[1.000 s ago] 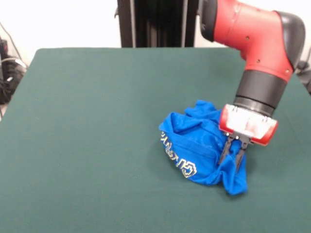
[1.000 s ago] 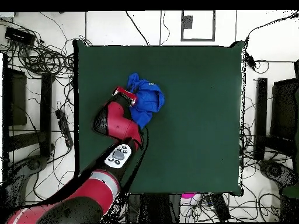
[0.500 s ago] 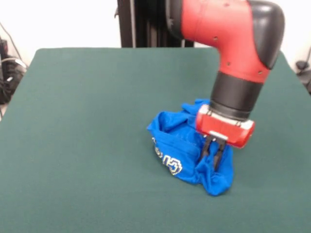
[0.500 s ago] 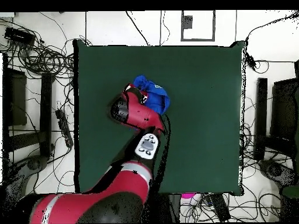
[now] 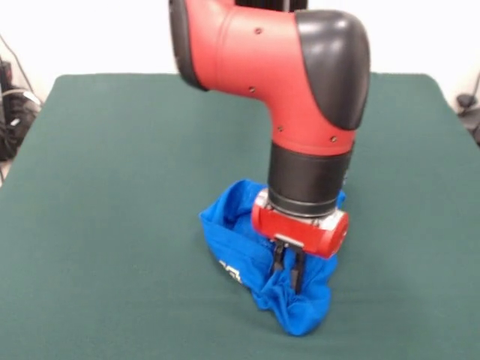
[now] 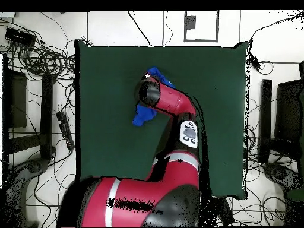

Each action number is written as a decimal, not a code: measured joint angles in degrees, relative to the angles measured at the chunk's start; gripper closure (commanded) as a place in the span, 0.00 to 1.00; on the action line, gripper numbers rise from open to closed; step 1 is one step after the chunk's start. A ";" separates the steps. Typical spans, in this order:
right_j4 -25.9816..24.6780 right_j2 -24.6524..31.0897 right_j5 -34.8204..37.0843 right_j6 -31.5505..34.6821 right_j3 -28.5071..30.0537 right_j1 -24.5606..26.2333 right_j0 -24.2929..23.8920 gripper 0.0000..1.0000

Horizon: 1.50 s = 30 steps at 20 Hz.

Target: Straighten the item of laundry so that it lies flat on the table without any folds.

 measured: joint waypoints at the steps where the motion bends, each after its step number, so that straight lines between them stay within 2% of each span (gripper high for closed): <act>1: -0.63 0.25 0.07 0.00 -0.34 0.02 -0.33 1.00; 6: -7.00 0.08 -0.97 0.01 -2.48 0.47 -0.80 1.00; 7: -9.52 0.07 -1.37 0.01 -3.06 0.55 -0.70 1.00; 11: -12.49 0.06 -1.53 0.01 -3.83 0.64 -0.55 1.00; 12: -14.34 0.00 -1.54 0.00 -4.59 0.81 -0.48 0.00; 24: -15.91 -0.90 -1.53 0.00 -6.42 1.70 -0.06 0.00; 30: -16.76 -4.67 -1.53 0.00 -5.78 1.03 3.45 0.00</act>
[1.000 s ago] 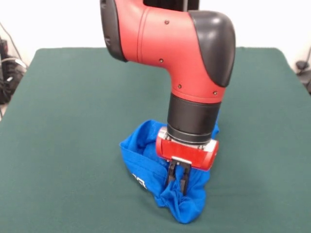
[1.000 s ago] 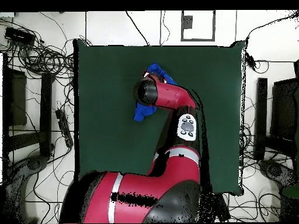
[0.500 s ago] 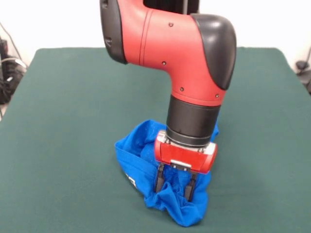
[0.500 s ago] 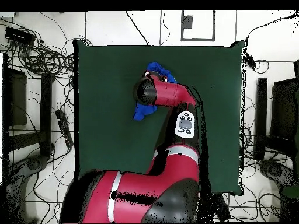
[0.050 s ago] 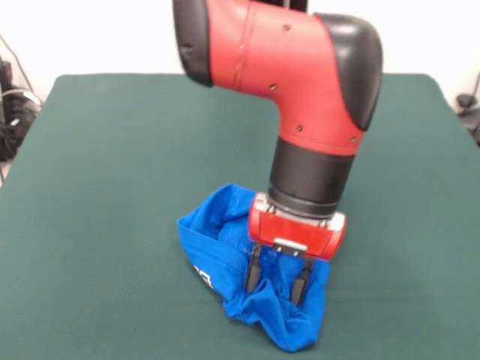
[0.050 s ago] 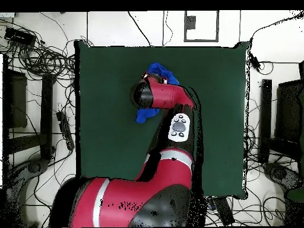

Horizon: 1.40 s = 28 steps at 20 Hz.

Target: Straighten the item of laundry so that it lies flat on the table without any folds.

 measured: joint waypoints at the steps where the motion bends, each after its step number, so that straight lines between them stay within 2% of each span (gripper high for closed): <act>1: -0.20 -0.39 0.00 0.00 0.15 -0.17 0.41 0.00; 9: -2.63 -5.94 0.01 0.00 2.47 -4.90 6.40 0.00; 17: -0.18 -6.74 2.04 0.00 5.29 -9.30 7.43 0.00; 18: 1.70 -6.73 4.27 0.00 6.47 -9.65 7.42 0.00; 23: 4.70 -6.73 9.61 0.05 8.48 -9.53 7.43 0.00; 28: 7.69 -6.73 19.87 0.06 10.45 -8.33 7.43 0.00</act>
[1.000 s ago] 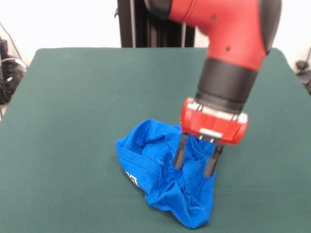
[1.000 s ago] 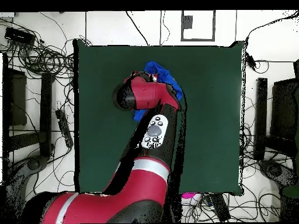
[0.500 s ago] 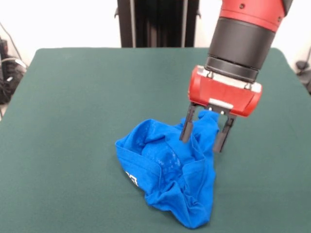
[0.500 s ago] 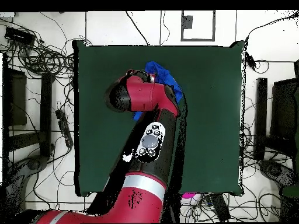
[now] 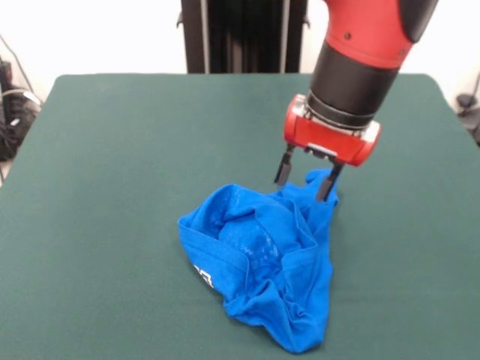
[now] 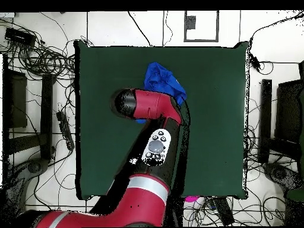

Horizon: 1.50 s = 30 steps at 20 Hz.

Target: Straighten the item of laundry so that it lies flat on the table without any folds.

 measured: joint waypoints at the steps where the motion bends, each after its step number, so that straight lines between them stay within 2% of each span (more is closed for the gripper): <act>1: 0.31 0.00 1.29 0.04 0.26 0.17 0.00 0.00; 6: 2.66 0.03 4.93 0.05 1.91 1.49 0.00 0.00; 12: 5.06 0.69 2.21 0.05 3.72 2.87 -0.15 0.00; 20: 6.21 4.74 -16.60 0.05 9.49 2.48 -1.27 0.00; 26: 6.47 6.94 -23.41 0.05 13.62 0.89 -2.20 0.00; 30: 6.95 6.98 -24.06 0.05 14.01 0.83 -2.06 0.00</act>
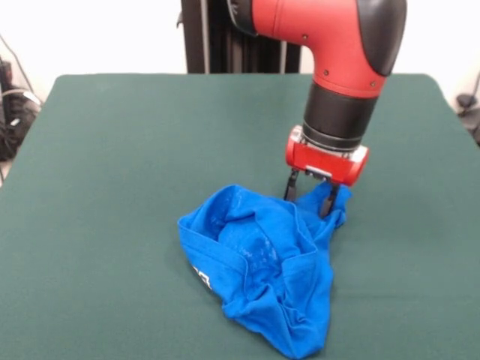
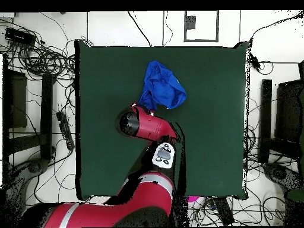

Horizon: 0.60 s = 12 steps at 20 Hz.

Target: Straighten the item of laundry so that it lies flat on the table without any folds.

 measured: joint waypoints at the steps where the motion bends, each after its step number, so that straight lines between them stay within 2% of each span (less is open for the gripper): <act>1: 0.50 0.02 -0.01 0.00 -0.02 0.03 0.37 1.00; 12: 3.30 -1.55 0.00 0.00 -0.02 0.18 2.76 1.00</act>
